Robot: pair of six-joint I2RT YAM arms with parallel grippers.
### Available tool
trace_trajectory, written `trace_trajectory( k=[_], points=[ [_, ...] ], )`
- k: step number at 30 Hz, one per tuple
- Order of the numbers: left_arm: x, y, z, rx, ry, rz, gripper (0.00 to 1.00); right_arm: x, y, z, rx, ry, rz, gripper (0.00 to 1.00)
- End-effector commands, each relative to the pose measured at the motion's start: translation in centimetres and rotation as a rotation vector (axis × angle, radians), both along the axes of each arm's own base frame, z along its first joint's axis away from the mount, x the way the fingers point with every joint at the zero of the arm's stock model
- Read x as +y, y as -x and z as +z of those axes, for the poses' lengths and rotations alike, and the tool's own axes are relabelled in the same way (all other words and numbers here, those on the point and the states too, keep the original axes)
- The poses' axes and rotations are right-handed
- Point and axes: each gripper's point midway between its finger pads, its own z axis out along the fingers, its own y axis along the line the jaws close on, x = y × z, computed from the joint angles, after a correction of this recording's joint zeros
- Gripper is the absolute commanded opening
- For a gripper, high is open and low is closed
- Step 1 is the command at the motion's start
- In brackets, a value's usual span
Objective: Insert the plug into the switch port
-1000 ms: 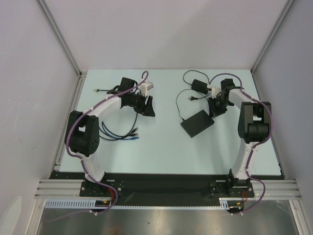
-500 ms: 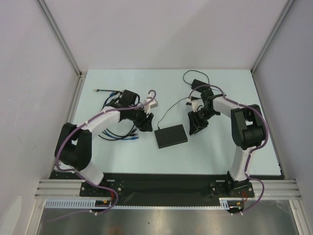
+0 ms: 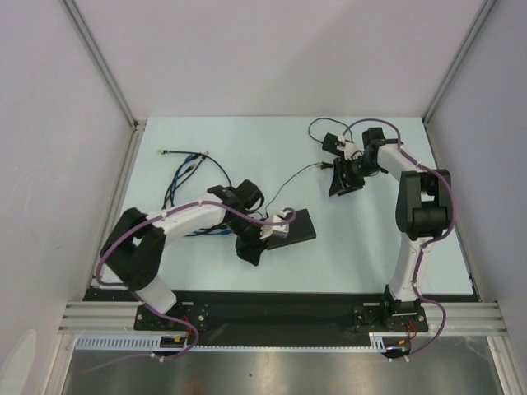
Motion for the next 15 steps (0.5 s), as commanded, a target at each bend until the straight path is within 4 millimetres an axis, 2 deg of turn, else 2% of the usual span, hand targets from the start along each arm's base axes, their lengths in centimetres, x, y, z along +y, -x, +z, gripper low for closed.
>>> trace_trajectory(
  k=[1, 4, 6, 7, 8, 9, 12, 15],
  points=[
    [-1.9, 1.9, 0.2, 0.097, 0.047, -0.157, 0.48, 2.0, -2.2, 0.6, -0.013, -0.075, -0.014, 0.52],
    [-3.3, 2.5, -0.6, 0.128, 0.054, -0.209, 0.48, 3.5, -3.3, 0.1, -0.014, -0.102, -0.009, 0.52],
    [-4.4, 2.4, -1.0, 0.131, 0.051, -0.183, 0.48, 4.6, -4.0, -0.1, -0.011, -0.133, -0.014, 0.52],
    [-5.7, 1.0, -1.3, 0.081, 0.085, -0.154, 0.48, 5.1, -4.2, -0.1, -0.010, -0.145, -0.010, 0.52],
    [-6.3, 0.5, -1.4, 0.090, 0.076, -0.089, 0.48, 5.3, -4.5, -0.2, -0.015, -0.155, -0.011, 0.52],
    [-7.3, -1.1, -1.7, 0.029, 0.093, -0.054, 0.49, 5.8, -4.7, -0.5, -0.007, -0.169, -0.004, 0.52],
    [-7.6, -3.5, -2.8, -0.023, 0.031, 0.066, 0.49, 6.6, -5.0, -1.2, -0.008, -0.186, 0.012, 0.52],
    [-7.7, -5.5, -3.9, -0.079, -0.015, 0.104, 0.48, 7.7, -4.7, -2.5, 0.002, -0.194, 0.044, 0.52]
  ],
)
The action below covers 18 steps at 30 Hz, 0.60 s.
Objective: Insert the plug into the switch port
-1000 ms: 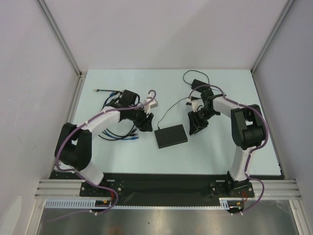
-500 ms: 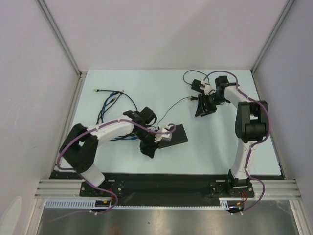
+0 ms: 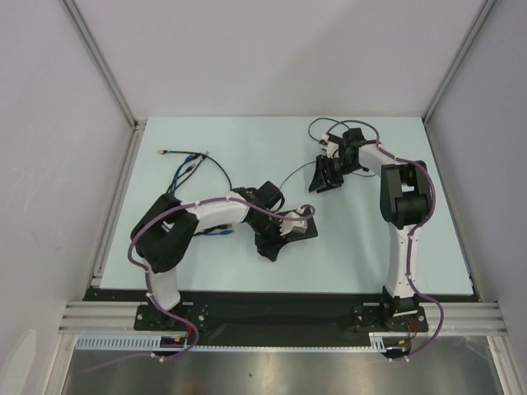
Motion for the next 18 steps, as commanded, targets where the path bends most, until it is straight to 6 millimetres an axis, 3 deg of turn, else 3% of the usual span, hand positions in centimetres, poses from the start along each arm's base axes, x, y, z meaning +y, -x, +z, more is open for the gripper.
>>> trace_trajectory(
  k=[1, 4, 8, 11, 13, 14, 18],
  points=[
    [-1.9, -5.0, -0.2, -0.157, 0.000, 0.097, 0.48, 2.0, -0.3, -0.6, -0.020, -0.046, 0.039, 0.52],
    [-2.1, -7.8, -1.0, -0.205, -0.035, 0.128, 0.48, 1.8, 0.5, -2.1, 0.005, -0.035, 0.052, 0.51],
    [-3.5, -12.1, -0.5, -0.266, -0.014, 0.179, 0.49, -0.9, 1.4, -2.9, 0.015, 0.004, 0.034, 0.51],
    [-6.2, -15.3, 1.2, -0.316, 0.039, 0.200, 0.51, -3.0, 2.3, -3.0, 0.041, 0.037, 0.017, 0.50],
    [-7.0, -16.1, 0.5, -0.301, 0.033, 0.202, 0.53, -4.1, 3.2, -2.9, 0.058, 0.058, 0.003, 0.49],
    [-8.0, -17.3, 1.6, -0.324, 0.059, 0.209, 0.53, -4.8, 3.6, -3.1, 0.068, 0.081, -0.008, 0.49],
    [-9.5, -18.8, 1.6, -0.331, 0.076, 0.217, 0.54, -6.8, 5.0, -2.9, 0.077, 0.120, -0.051, 0.49]
  ],
)
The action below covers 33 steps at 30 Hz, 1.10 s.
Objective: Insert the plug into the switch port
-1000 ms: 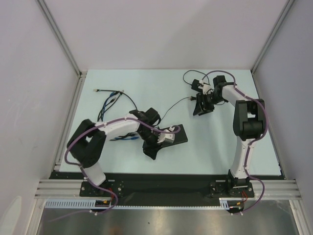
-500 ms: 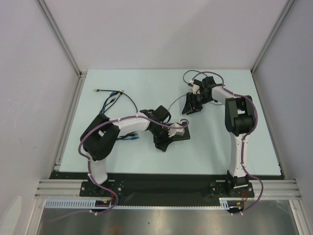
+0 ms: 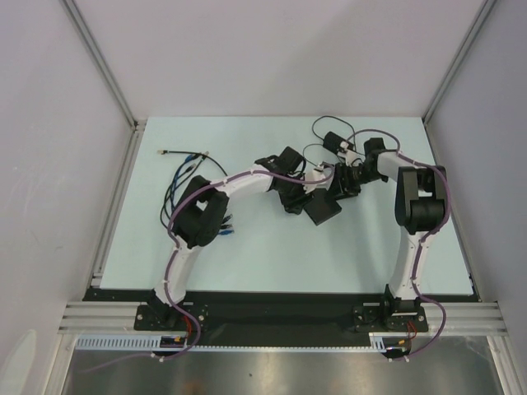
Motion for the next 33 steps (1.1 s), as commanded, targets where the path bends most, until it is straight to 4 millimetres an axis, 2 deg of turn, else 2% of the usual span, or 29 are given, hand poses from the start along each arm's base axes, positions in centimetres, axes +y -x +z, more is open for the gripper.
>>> trace_trajectory(
  k=[1, 5, 7, 8, 10, 11, 12, 13, 14, 15, 16, 17, 19, 20, 22, 23, 24, 25, 26, 28, 29, 31, 32, 33],
  points=[
    [-1.9, -2.5, 1.7, -0.058, 0.050, 0.018, 0.54, -3.2, 2.9, -2.3, 0.066, 0.157, -0.018, 0.49],
    [-1.8, -2.2, 1.9, -0.033, 0.057, 0.026, 0.54, -3.9, 3.2, -2.4, 0.070, 0.179, -0.039, 0.49],
    [-1.4, -1.8, 3.8, -0.023, 0.087, 0.033, 0.54, -4.1, 2.6, -2.2, 0.060, 0.188, -0.051, 0.50],
    [-0.8, -1.8, 4.6, -0.002, 0.103, 0.066, 0.56, -4.4, 1.6, -1.7, 0.036, 0.197, -0.058, 0.51],
    [0.0, -1.4, 8.8, 0.039, 0.184, 0.097, 0.58, -4.6, 1.1, -0.8, 0.033, 0.207, -0.052, 0.55],
    [1.4, -2.4, 10.5, 0.074, 0.222, 0.172, 0.60, -4.7, -0.3, 0.6, -0.017, 0.211, -0.045, 0.58],
    [2.5, -2.4, 13.5, 0.076, 0.271, 0.199, 0.62, -4.7, -0.7, 1.4, -0.029, 0.209, -0.043, 0.63],
    [3.5, -2.8, 15.1, 0.097, 0.302, 0.248, 0.63, -5.8, -1.1, 2.2, -0.030, 0.205, -0.069, 0.65],
    [6.0, -4.3, 16.6, 0.091, 0.331, 0.316, 0.64, -6.1, -1.5, 3.1, -0.044, 0.195, -0.079, 0.68],
    [7.6, -4.9, 17.6, 0.087, 0.339, 0.360, 0.65, -6.1, -2.2, 4.7, -0.086, 0.191, -0.082, 0.76],
    [9.2, -5.3, 19.4, 0.066, 0.363, 0.403, 0.66, -6.1, -2.4, 5.6, -0.102, 0.184, -0.079, 0.78],
    [12.6, -7.0, 19.8, 0.045, 0.355, 0.495, 0.68, -5.9, -2.4, 6.2, -0.116, 0.173, -0.074, 0.82],
    [16.4, -8.1, 20.6, 0.027, 0.354, 0.613, 0.73, -5.7, -3.1, 8.1, -0.175, 0.168, -0.074, 0.89],
    [20.0, -9.3, 19.9, 0.023, 0.342, 0.704, 0.73, -5.6, -3.3, 8.7, -0.189, 0.166, -0.076, 0.89],
    [23.9, -10.5, 19.2, -0.012, 0.301, 0.794, 0.74, -5.0, -3.8, 9.9, -0.231, 0.174, -0.066, 0.92],
    [27.0, -11.2, 18.3, -0.012, 0.276, 0.863, 0.75, -4.8, -4.0, 10.3, -0.246, 0.180, -0.062, 0.92],
    [28.7, -11.6, 17.7, -0.015, 0.249, 0.902, 0.75, -3.7, -4.0, 10.5, -0.259, 0.182, -0.036, 0.93],
    [29.6, -11.6, 17.2, -0.009, 0.232, 0.901, 0.72, -3.4, -4.2, 11.1, -0.285, 0.186, -0.022, 0.93],
    [32.2, -11.5, 16.1, 0.034, 0.217, 0.945, 0.69, -3.2, -4.3, 11.4, -0.299, 0.193, -0.017, 0.92],
    [32.2, -10.5, 15.6, 0.058, 0.229, 0.838, 0.61, -2.5, -4.5, 11.9, -0.324, 0.200, -0.005, 0.92],
    [31.5, -8.5, 14.3, 0.115, 0.206, 0.776, 0.60, -2.5, -4.4, 11.8, -0.323, 0.203, -0.006, 0.92],
    [29.9, -5.8, 14.4, 0.064, 0.185, 0.560, 0.58, -2.3, -4.2, 11.9, -0.315, 0.202, 0.004, 0.91],
    [28.6, -3.3, 12.5, 0.108, 0.152, 0.473, 0.56, -2.2, -4.2, 11.9, -0.315, 0.202, 0.007, 0.90],
    [28.6, -1.3, 12.7, 0.105, 0.124, 0.417, 0.55, -2.2, -4.1, 11.9, -0.311, 0.201, 0.012, 0.90]
  ],
)
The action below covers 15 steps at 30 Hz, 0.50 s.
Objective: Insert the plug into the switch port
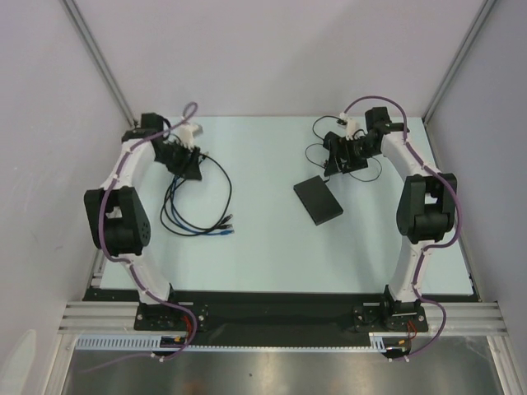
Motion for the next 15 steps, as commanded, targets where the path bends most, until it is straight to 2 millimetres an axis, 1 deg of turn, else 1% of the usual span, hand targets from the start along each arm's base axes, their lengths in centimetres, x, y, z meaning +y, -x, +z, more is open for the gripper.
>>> trace_trajectory(
  k=[1, 2, 3, 4, 5, 7, 8, 9, 10, 11, 13, 14, 15],
  points=[
    [-4.4, 7.9, -0.6, -0.004, -0.066, -0.450, 0.52, -0.5, -0.2, 2.6, -0.057, 0.016, 0.005, 0.89],
    [-5.0, 10.6, -2.7, 0.061, -0.090, -0.521, 0.52, -0.4, -0.1, 2.7, -0.054, 0.018, 0.011, 0.89],
    [-4.9, 11.4, -3.6, 0.067, -0.130, -0.557, 0.51, -0.3, 0.0, 2.7, -0.053, 0.019, 0.012, 0.89],
    [-4.7, 12.0, -4.0, 0.053, -0.170, -0.584, 0.54, -0.2, 0.1, 2.7, -0.048, 0.021, 0.014, 0.89],
    [-4.2, 12.6, -5.6, 0.057, -0.215, -0.587, 0.55, -0.1, 0.4, 2.6, -0.046, 0.023, 0.017, 0.89],
    [-3.7, 12.0, -6.3, 0.039, -0.245, -0.536, 0.59, 0.3, 0.6, 2.5, -0.045, 0.029, 0.028, 0.89],
    [-3.4, 10.7, -6.4, 0.015, -0.271, -0.506, 0.59, 0.7, 0.8, 2.4, -0.044, 0.033, 0.037, 0.89],
    [-3.3, 10.0, -6.5, 0.015, -0.281, -0.477, 0.59, 0.8, 1.1, 2.2, -0.043, 0.037, 0.040, 0.89],
    [-3.4, 9.2, -6.5, 0.033, -0.268, -0.407, 0.59, 0.9, 1.2, 2.1, -0.042, 0.043, 0.044, 0.89],
    [-3.8, 7.4, -6.1, 0.017, -0.250, -0.373, 0.59, 1.1, 1.4, 2.0, -0.043, 0.048, 0.051, 0.89],
    [-4.7, 6.1, -5.4, 0.020, -0.199, -0.310, 0.62, 1.4, 1.5, 1.8, -0.042, 0.058, 0.060, 0.89],
    [-5.5, 5.2, -5.2, 0.018, -0.174, -0.309, 0.62, 1.5, 1.4, 1.7, -0.046, 0.060, 0.060, 0.89],
    [-6.2, 5.0, -5.2, 0.025, -0.150, -0.306, 0.62, 1.4, 1.2, 1.6, -0.047, 0.063, 0.056, 0.88]
  ],
)
